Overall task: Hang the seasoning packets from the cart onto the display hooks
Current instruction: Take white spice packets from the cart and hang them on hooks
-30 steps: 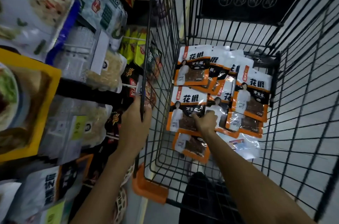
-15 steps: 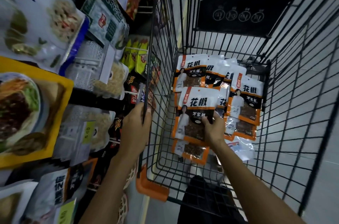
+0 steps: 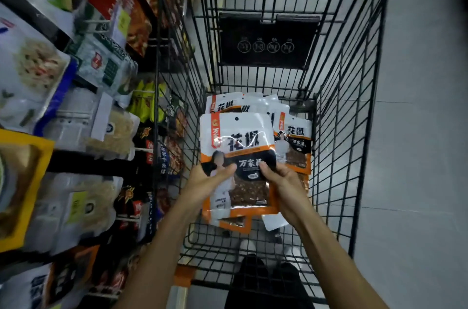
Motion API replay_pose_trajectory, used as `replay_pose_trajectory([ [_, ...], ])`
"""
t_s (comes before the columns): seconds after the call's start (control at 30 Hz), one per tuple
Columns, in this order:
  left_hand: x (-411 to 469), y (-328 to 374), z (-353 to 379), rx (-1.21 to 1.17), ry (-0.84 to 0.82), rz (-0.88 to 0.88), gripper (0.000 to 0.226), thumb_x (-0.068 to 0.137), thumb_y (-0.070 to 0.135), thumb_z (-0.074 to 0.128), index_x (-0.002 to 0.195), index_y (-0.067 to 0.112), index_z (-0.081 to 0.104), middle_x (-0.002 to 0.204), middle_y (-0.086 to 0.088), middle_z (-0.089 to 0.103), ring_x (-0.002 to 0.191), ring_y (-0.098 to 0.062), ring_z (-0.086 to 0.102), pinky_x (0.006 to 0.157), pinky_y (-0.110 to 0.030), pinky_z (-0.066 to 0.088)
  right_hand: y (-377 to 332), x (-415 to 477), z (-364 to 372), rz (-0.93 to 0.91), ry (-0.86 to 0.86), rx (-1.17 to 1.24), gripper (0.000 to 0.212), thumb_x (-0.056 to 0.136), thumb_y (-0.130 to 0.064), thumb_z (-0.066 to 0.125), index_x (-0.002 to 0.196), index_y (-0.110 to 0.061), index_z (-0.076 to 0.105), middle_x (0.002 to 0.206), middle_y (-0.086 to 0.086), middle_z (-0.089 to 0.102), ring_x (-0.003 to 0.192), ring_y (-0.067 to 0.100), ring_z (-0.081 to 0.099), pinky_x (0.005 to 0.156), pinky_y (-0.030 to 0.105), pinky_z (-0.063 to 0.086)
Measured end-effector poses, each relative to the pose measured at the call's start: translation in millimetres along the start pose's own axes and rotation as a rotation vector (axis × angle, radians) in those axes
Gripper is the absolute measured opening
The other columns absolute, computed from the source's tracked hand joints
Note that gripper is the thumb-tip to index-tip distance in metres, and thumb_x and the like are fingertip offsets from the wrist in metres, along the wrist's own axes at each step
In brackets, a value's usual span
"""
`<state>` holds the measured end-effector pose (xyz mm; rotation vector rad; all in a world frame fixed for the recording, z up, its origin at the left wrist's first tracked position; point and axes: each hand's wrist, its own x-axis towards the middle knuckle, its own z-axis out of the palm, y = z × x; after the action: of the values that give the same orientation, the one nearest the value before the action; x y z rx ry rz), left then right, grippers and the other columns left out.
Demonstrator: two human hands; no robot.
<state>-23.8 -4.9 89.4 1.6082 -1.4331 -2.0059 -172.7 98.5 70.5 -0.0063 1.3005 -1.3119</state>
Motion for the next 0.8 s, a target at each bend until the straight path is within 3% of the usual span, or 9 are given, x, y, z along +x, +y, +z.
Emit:
replay_pose_trajectory([
  [0.13, 20.1, -12.6, 1.8, -0.164, 0.0, -0.125, 0.045, 0.063, 0.027, 0.079, 0.103, 0.01, 0.067, 0.096, -0.009, 0.075, 0.092, -0.024, 0.071, 0.081, -0.036, 0.056, 7.5, 29.5, -8.1, -0.031, 0.042, -0.046, 0.019, 0.09, -0.022, 0.062, 0.103, -0.01, 0.069, 0.101, 0.011, 0.074, 0.09, 0.023, 0.071, 0.073, 0.031, 0.058],
  [0.2, 31.0, -14.4, 2.4, -0.175, 0.047, -0.167, 0.05, 0.064, 0.026, 0.079, 0.105, 0.003, 0.063, 0.098, -0.015, 0.073, 0.091, -0.027, 0.071, 0.081, -0.038, 0.056, 10.3, 54.8, -21.2, -0.121, 0.192, -0.176, 0.018, 0.093, -0.025, 0.059, 0.1, -0.012, 0.07, 0.098, 0.004, 0.071, 0.086, 0.012, 0.066, 0.076, 0.026, 0.053],
  [0.3, 50.1, -21.0, 1.4, -0.136, 0.15, -0.2, 0.049, 0.068, 0.026, 0.08, 0.107, 0.007, 0.056, 0.105, -0.015, 0.068, 0.1, -0.029, 0.067, 0.087, -0.042, 0.055, 15.4, 99.9, -53.5, -0.166, 0.509, -0.439, 0.022, 0.097, -0.023, 0.054, 0.104, -0.004, 0.063, 0.093, 0.006, 0.063, 0.082, 0.019, 0.058, 0.075, 0.037, 0.051],
  [0.4, 67.9, -28.5, -0.9, -0.157, 0.172, -0.229, 0.064, 0.068, 0.025, 0.08, 0.12, 0.001, 0.05, 0.1, -0.016, 0.069, 0.086, -0.024, 0.071, 0.062, -0.03, 0.057, 24.6, 142.2, -87.0, -0.086, 0.674, -0.684, 0.024, 0.097, -0.022, 0.054, 0.096, 0.0, 0.064, 0.096, 0.018, 0.067, 0.083, 0.028, 0.062, 0.064, 0.032, 0.048],
  [0.47, 77.4, -33.5, -0.9, -0.122, 0.173, -0.232, 0.076, 0.068, 0.028, 0.08, 0.126, -0.005, 0.045, 0.101, -0.019, 0.069, 0.08, -0.02, 0.07, 0.054, -0.023, 0.052, 30.7, 160.8, -98.7, 0.005, 0.726, -0.804, 0.037, 0.097, -0.027, 0.054, 0.116, 0.005, 0.055, 0.119, 0.024, 0.06, 0.107, 0.035, 0.058, 0.085, 0.04, 0.051],
  [0.53, 87.3, -39.5, -1.1, -0.094, 0.173, -0.233, 0.092, 0.066, 0.031, 0.08, 0.136, -0.007, 0.034, 0.109, -0.021, 0.065, 0.088, -0.021, 0.066, 0.061, -0.025, 0.049, 37.7, 171.3, -102.7, 0.07, 0.762, -0.888, 0.055, 0.097, -0.031, 0.053, 0.135, 0.006, 0.038, 0.138, 0.027, 0.043, 0.129, 0.04, 0.042, 0.103, 0.046, 0.039],
  [0.6, 92.5, -41.3, 0.4, -0.073, 0.165, -0.233, 0.111, 0.059, 0.038, 0.081, 0.143, -0.005, 0.023, 0.122, -0.022, 0.057, 0.105, -0.028, 0.061, 0.081, -0.038, 0.051, 44.8, 177.5, -103.9, 0.088, 0.768, -0.934, 0.061, 0.097, -0.032, 0.052, 0.14, 0.006, 0.029, 0.143, 0.028, 0.035, 0.133, 0.041, 0.034, 0.107, 0.046, 0.033],
  [0.67, 94.7, -42.4, 0.4, -0.066, 0.163, -0.236, 0.12, 0.051, 0.044, 0.081, 0.144, -0.004, 0.022, 0.131, -0.025, 0.052, 0.116, -0.035, 0.055, 0.101, -0.05, 0.043, 51.0, 181.1, -104.5, 0.092, 0.768, -0.959, 0.057, 0.097, -0.031, 0.052, 0.138, 0.004, 0.033, 0.141, 0.026, 0.035, 0.131, 0.039, 0.035, 0.107, 0.044, 0.034],
  [0.8, 96.1, -44.9, -0.3, -0.097, 0.182, -0.251, 0.118, 0.052, 0.044, 0.083, 0.145, 0.003, 0.024, 0.138, -0.023, 0.047, 0.122, -0.036, 0.051, 0.104, -0.056, 0.04, 57.8, 177.5, -96.7, 0.075, 0.72, -1.048, 0.054, 0.093, -0.037, 0.059, 0.132, -0.004, 0.043, 0.138, 0.022, 0.037, 0.128, 0.038, 0.037, 0.106, 0.045, 0.034],
])
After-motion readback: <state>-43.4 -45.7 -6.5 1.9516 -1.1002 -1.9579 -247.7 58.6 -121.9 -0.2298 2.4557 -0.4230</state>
